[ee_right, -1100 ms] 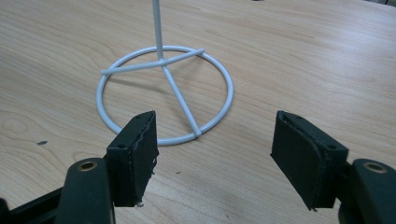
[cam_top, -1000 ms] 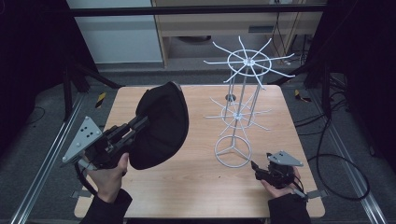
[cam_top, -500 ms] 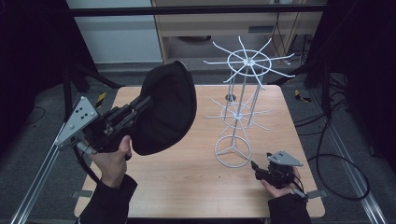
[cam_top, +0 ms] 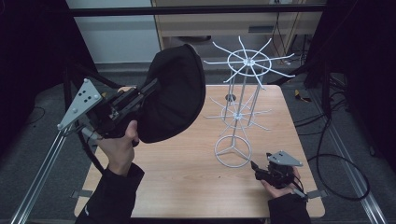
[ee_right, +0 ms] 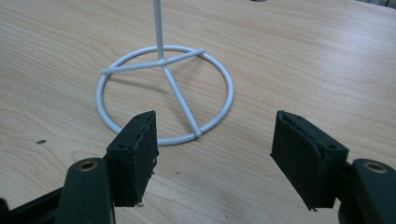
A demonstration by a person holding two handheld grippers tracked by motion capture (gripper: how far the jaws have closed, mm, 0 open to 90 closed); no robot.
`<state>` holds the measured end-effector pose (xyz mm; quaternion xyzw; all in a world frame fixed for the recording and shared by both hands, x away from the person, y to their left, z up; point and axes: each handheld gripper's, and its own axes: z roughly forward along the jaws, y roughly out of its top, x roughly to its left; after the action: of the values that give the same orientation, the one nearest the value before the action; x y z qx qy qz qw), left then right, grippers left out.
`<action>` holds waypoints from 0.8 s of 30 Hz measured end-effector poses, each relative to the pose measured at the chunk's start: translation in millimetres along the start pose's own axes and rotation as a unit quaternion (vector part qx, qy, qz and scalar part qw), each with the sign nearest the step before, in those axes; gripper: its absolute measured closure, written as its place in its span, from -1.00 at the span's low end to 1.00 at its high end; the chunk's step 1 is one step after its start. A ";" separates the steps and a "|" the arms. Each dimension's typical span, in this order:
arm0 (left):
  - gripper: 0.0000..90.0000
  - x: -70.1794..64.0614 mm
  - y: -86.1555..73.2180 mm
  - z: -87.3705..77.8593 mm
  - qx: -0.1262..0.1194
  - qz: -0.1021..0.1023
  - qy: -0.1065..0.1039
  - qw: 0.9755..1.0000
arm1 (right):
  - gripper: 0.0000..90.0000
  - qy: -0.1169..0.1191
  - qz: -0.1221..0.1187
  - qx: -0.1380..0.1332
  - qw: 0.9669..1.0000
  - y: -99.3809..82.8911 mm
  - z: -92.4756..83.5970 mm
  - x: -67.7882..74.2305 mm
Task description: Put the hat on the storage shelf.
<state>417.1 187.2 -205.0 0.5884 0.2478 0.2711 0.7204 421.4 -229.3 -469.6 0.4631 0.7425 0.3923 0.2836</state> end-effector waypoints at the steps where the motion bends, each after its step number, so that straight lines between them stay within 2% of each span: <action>1: 0.77 0.0 0.0 0.0 0.000 0.000 0.000 1.000 | -0.30 0.000 0.000 0.000 1.000 0.0 0.0 0.0; 6: 0.77 -4.2 1.3 14.9 -0.002 -0.001 -0.006 1.000 | -0.30 0.002 0.002 0.001 1.000 -0.1 0.2 0.4; 10: 0.77 -5.2 -0.7 21.0 0.000 0.000 -0.010 1.000 | -0.30 0.003 0.001 0.001 1.000 -0.1 0.2 1.0; 16: 0.77 -5.0 -1.8 15.0 -0.005 0.011 -0.001 1.000 | -0.29 0.003 0.001 0.001 1.000 -0.2 -0.1 1.3; 21: 0.77 2.0 4.7 11.4 -0.016 0.003 -0.001 1.000 | -0.29 0.003 -0.001 0.000 1.000 0.2 0.1 1.5; 24: 0.77 1.9 7.9 13.8 -0.022 0.006 -0.006 1.000 | -0.29 0.002 0.000 0.001 1.000 0.1 0.1 1.3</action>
<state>427.1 179.9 -194.8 0.5758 0.2338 0.2771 0.7329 420.9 -228.0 -469.6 0.4621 0.7436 0.3926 0.2818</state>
